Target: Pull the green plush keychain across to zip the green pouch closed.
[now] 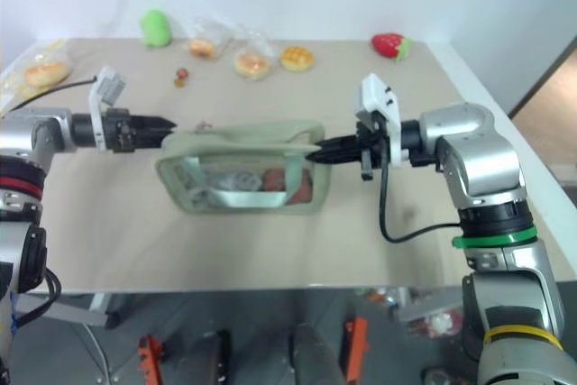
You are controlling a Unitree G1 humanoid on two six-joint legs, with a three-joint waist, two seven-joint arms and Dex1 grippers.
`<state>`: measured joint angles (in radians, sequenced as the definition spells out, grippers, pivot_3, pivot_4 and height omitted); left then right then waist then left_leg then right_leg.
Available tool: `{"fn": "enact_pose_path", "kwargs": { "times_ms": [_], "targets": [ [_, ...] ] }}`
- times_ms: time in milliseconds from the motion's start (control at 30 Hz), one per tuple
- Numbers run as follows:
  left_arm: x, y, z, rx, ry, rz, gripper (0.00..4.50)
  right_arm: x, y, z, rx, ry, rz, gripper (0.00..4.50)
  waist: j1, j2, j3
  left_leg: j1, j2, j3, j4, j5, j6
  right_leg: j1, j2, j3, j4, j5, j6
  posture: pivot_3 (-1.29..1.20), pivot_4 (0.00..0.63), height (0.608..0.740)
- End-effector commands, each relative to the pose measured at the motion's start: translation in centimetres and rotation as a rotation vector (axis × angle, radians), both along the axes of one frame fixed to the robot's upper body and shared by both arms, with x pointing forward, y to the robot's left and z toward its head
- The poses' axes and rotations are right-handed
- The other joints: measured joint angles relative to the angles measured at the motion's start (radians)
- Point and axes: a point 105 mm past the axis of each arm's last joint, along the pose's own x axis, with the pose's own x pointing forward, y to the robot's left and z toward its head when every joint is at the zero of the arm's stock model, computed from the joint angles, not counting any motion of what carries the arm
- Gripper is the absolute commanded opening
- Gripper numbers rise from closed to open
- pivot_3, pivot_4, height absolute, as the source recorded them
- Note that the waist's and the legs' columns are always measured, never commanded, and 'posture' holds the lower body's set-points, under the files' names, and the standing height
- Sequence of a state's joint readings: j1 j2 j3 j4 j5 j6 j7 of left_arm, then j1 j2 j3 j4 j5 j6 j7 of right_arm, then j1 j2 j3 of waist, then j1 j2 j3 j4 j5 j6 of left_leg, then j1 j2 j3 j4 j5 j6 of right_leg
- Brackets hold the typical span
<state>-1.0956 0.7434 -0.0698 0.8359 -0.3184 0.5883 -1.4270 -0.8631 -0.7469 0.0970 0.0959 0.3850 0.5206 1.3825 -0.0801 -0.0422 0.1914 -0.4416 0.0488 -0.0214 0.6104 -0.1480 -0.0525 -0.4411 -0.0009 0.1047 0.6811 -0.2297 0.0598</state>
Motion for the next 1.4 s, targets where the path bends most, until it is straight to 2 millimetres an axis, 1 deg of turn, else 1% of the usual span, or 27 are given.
{"fn": "enact_pose_path", "kwargs": {
  "times_ms": [33,267,500,533,567,600,633,700,733,767,833,933,1133,1233,1333,1400],
  "targets": [
    [-1.2,-0.6,1.7,-0.008,-0.047,-0.087,4.50,-0.4,-0.2,1.8,0.032,-0.064,0.005,0.05,0.000,0.000,0.000,0.000,0.000,0.000,0.000,0.000,0.000,0.000,0.000,0.000,0.000,0.000,0.000,0.00,0.150,0.740],
    [-2.6,-0.4,1.4,0.023,-0.036,-0.135,4.50,-0.2,-0.1,1.9,0.041,-0.062,0.005,0.05,-0.001,0.000,0.000,0.001,0.000,0.000,0.000,0.000,0.000,0.000,0.000,0.000,0.001,0.000,0.000,0.00,0.150,0.740],
    [-3.7,-0.8,1.2,0.056,-0.038,-0.196,4.50,0.1,0.1,2.0,0.048,-0.064,0.003,0.05,-0.001,0.000,0.000,0.000,0.000,0.000,0.001,0.000,0.000,0.000,0.000,0.000,0.001,0.000,0.000,0.00,0.150,0.740],
    [-3.8,-0.9,1.3,0.053,-0.039,-0.204,3.98,0.1,0.1,2.0,0.049,-0.064,0.002,0.00,-0.001,0.000,0.000,0.000,0.000,0.000,0.001,0.000,0.000,0.000,0.000,0.000,0.001,0.000,0.000,0.00,0.150,0.740],
    [-4.1,-1.2,1.5,0.049,-0.041,-0.224,3.79,0.2,0.1,2.0,0.050,-0.065,0.003,0.00,0.000,0.000,0.000,0.001,0.000,0.000,0.001,0.000,0.000,0.000,0.000,0.000,0.001,0.000,0.000,0.00,0.150,0.740],
    [-4.3,-1.5,1.6,0.047,-0.043,-0.243,3.51,0.2,0.1,2.0,0.050,-0.065,0.003,0.00,0.000,0.000,0.000,0.001,0.000,0.000,0.001,0.000,0.000,0.000,0.000,0.000,0.001,0.000,0.000,0.00,0.150,0.740],
    [-4.5,-1.8,1.7,0.045,-0.044,-0.255,3.12,0.2,0.1,2.0,0.050,-0.065,0.003,0.00,0.000,0.000,0.000,0.000,0.000,0.000,0.001,0.000,0.000,0.000,0.000,0.000,0.001,0.000,0.000,0.00,0.150,0.740],
    [-5.0,-2.3,1.7,0.046,-0.043,-0.289,2.49,0.4,0.2,2.1,0.055,-0.063,0.002,0.00,0.000,0.000,0.000,0.000,0.000,0.000,0.001,0.000,0.000,0.000,0.000,0.000,0.001,0.000,0.000,0.00,0.150,0.740],
    [-5.2,-2.5,1.7,0.045,-0.041,-0.303,1.90,0.4,0.3,2.1,0.056,-0.063,0.003,0.00,0.000,0.000,0.000,0.001,0.000,0.000,0.001,0.000,0.000,0.000,0.000,0.000,0.001,0.000,0.000,0.00,0.150,0.740],
    [-5.3,-2.7,1.8,0.036,-0.042,-0.314,1.59,0.4,0.3,2.1,0.058,-0.063,0.002,0.00,0.000,0.000,0.000,0.001,0.000,0.000,0.001,0.000,0.000,0.000,0.000,0.000,0.001,0.000,0.000,0.00,0.150,0.740],
    [-5.4,-2.9,2.1,0.005,-0.041,-0.321,1.11,0.5,0.4,2.0,0.061,-0.063,0.002,0.00,0.000,0.000,0.000,0.001,0.000,0.000,0.001,0.000,0.000,0.000,0.000,0.000,0.001,0.000,0.000,0.00,0.150,0.740],
    [-5.4,-2.8,2.3,-0.008,-0.038,-0.314,0.07,0.6,0.4,2.0,0.062,-0.065,-0.002,0.00,0.000,0.000,0.000,0.001,0.000,0.000,0.001,0.000,0.000,0.000,0.000,0.000,0.001,0.000,0.000,0.00,0.150,0.740],
    [-5.0,-2.8,2.2,0.001,-0.050,-0.290,0.02,0.4,0.4,2.0,0.070,-0.064,-0.003,0.00,0.000,0.000,0.000,0.001,0.000,0.000,0.001,0.000,0.000,0.000,0.000,0.000,0.001,0.000,0.000,0.00,0.150,0.740],
    [-4.0,-2.6,2.1,0.008,-0.073,-0.225,0.02,0.4,0.5,2.0,0.071,-0.062,-0.003,0.00,0.000,0.000,0.000,0.001,0.000,0.000,0.001,0.000,0.000,0.001,0.000,0.000,0.001,0.000,0.000,0.00,0.150,0.740],
    [-1.9,-2.4,3.1,-0.015,-0.146,-0.109,0.02,0.3,0.6,1.9,0.070,-0.060,0.000,0.00,0.002,0.000,0.000,0.001,0.000,0.000,0.001,0.000,0.000,0.001,0.000,0.000,0.001,0.000,0.000,0.00,0.150,0.740],
    [-0.8,-2.3,4.4,-0.064,-0.190,-0.044,0.02,0.3,0.6,1.9,0.070,-0.059,0.001,0.00,0.001,0.000,0.000,0.001,0.000,-0.001,0.003,0.000,0.000,0.001,0.000,0.000,0.001,0.001,0.000,0.00,0.150,0.740]
  ]
}}
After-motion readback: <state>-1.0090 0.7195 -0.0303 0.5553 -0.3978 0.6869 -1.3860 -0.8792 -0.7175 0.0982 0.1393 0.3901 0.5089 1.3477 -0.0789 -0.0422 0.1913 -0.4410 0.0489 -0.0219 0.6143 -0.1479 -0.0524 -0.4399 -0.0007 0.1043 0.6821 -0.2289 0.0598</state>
